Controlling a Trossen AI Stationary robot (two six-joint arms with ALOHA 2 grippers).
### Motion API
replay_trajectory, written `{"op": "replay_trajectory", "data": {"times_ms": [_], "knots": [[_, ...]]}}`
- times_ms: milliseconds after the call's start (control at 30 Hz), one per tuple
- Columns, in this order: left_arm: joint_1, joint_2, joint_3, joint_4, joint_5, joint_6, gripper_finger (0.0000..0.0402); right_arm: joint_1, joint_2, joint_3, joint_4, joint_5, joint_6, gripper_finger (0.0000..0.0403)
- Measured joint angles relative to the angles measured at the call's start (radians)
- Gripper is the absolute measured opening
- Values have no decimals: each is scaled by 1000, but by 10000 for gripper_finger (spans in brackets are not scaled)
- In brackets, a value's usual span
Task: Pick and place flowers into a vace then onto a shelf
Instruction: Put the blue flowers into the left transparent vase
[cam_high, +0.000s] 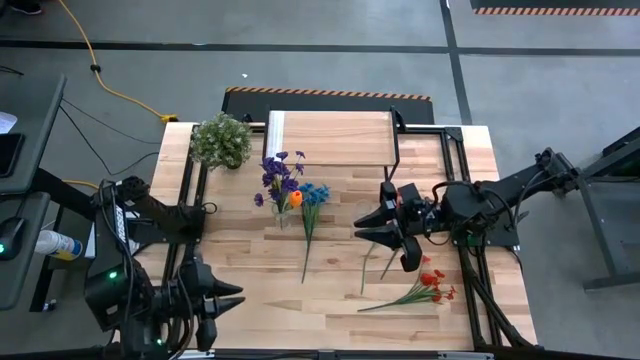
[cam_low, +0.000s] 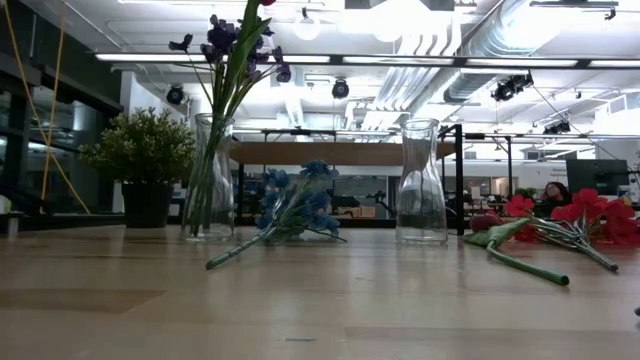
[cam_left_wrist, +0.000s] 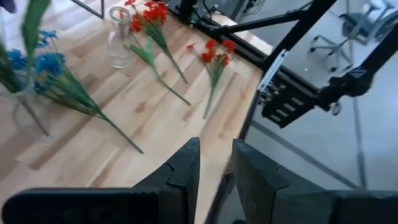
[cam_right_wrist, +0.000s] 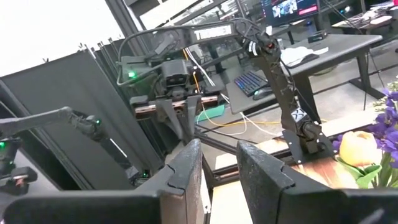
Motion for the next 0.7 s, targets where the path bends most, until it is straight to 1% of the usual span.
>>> {"op": "replay_trajectory", "data": {"times_ms": [267, 467, 700], "knots": [[31, 47, 0, 96, -22, 0, 129, 0, 0, 0, -1, 8, -19, 94], [81, 99, -1, 209, -15, 0, 129, 0, 0, 0, -1, 7, -31, 94], [145, 151, -1, 254, 14, 5, 129, -6, -3, 0, 0, 3, -69, 94]]}}
